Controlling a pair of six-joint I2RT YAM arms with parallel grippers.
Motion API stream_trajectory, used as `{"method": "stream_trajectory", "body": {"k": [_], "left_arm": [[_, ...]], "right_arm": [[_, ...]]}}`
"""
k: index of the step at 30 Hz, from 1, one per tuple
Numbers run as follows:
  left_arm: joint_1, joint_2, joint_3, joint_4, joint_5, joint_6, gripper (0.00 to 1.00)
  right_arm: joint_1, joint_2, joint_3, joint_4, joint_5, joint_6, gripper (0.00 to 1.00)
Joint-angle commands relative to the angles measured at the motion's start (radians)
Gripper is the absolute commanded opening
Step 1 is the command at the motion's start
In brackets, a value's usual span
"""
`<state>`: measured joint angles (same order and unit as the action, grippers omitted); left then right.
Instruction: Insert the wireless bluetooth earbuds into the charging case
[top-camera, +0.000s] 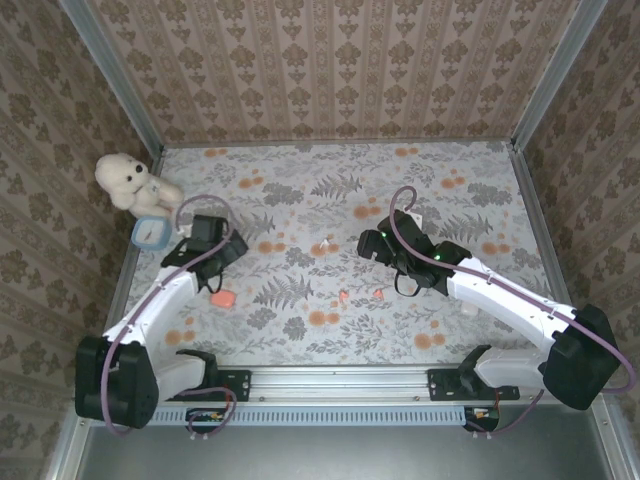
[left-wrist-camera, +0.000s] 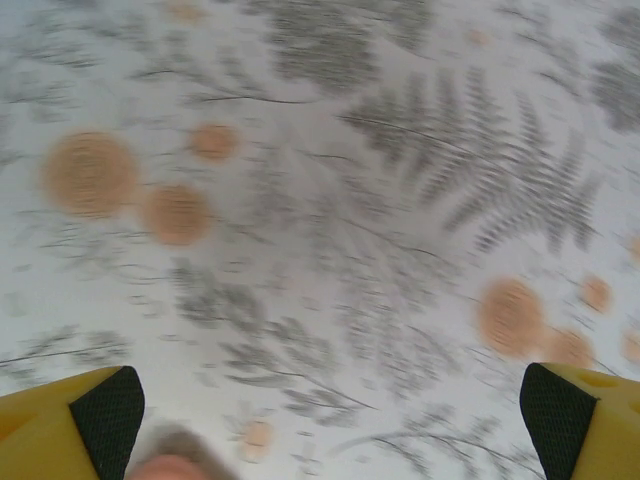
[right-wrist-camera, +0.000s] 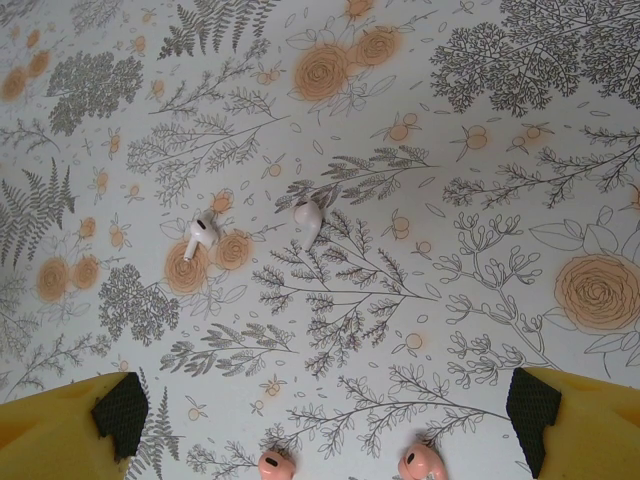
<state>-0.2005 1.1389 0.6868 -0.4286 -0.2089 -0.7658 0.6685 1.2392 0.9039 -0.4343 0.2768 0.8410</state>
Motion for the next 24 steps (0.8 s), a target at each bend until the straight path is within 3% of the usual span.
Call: {"method": "stream_trajectory", "body": {"k": [1,8,14,24], "left_arm": [[0.072,-0.011,-0.051,-0.064,0.046,0.03,1.0],[0.102,0.007,-0.155,0.082,0.138,0.067,1.0],[0.073,0.007,-0.226,0.144,0.207,0.045,1.0],[-0.226,-0.004,-0.255,0.195,0.142,-0.147,1.0]], "right_arm": [[0.008,0.004,0.027,-0.005,-0.015,-0.013,0.96],[0.007,-0.009,0.023,-0.015,0.005,-0.016,0.96],[0.008,-0.019,0.015,-0.014,0.018,-0.009,0.96],[0.007,-0.006,0.018,-0.008,0.009,0.0,0.96]]}}
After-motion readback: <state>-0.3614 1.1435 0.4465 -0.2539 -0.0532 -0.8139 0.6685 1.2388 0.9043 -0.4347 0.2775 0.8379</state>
